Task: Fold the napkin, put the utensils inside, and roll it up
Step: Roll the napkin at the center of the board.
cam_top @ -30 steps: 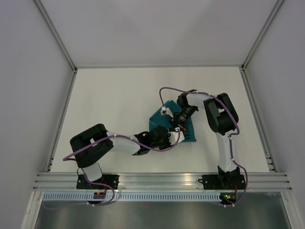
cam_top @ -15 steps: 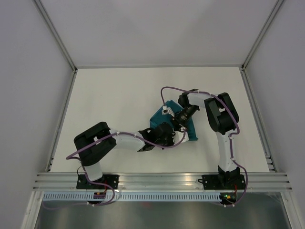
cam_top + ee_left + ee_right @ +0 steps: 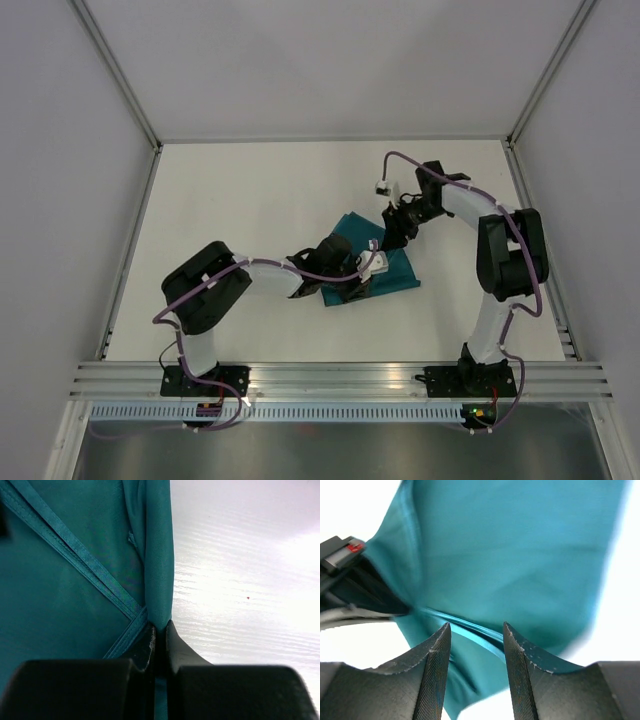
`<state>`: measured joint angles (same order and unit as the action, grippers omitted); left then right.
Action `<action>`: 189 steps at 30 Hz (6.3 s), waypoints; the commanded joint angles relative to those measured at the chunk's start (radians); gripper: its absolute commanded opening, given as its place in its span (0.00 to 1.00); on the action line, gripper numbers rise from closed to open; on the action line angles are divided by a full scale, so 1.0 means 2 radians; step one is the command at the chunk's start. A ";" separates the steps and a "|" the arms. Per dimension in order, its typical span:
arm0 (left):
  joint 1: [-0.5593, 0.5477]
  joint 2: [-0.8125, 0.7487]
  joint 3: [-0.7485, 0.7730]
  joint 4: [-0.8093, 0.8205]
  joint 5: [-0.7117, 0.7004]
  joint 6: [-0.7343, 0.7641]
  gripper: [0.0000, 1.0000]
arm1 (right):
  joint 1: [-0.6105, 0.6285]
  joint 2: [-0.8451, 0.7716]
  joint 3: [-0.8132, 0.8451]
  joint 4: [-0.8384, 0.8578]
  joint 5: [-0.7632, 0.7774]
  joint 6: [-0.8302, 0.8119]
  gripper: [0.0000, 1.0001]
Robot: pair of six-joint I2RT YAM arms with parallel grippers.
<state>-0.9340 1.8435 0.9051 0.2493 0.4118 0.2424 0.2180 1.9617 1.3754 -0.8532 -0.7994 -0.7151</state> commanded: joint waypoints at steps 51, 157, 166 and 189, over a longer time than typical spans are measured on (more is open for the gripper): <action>0.050 0.078 -0.117 0.158 0.108 -0.298 0.16 | 0.124 -0.210 -0.317 0.134 0.106 -0.217 0.22; 0.015 0.122 0.087 -0.177 0.118 -0.113 0.02 | -0.053 -0.271 -0.227 0.173 0.035 -0.026 0.53; 0.047 0.176 0.149 -0.253 0.181 -0.154 0.02 | -0.023 -0.368 -0.313 0.126 0.044 -0.109 0.54; 0.053 0.224 0.193 -0.275 0.207 -0.195 0.02 | 0.218 -0.423 -0.492 0.331 0.266 -0.039 0.57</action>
<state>-0.8181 2.1998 1.3304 -0.1638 1.0065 -0.1574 0.6323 1.1034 0.4122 -0.2657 -0.3294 -0.8116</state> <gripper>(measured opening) 0.038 0.579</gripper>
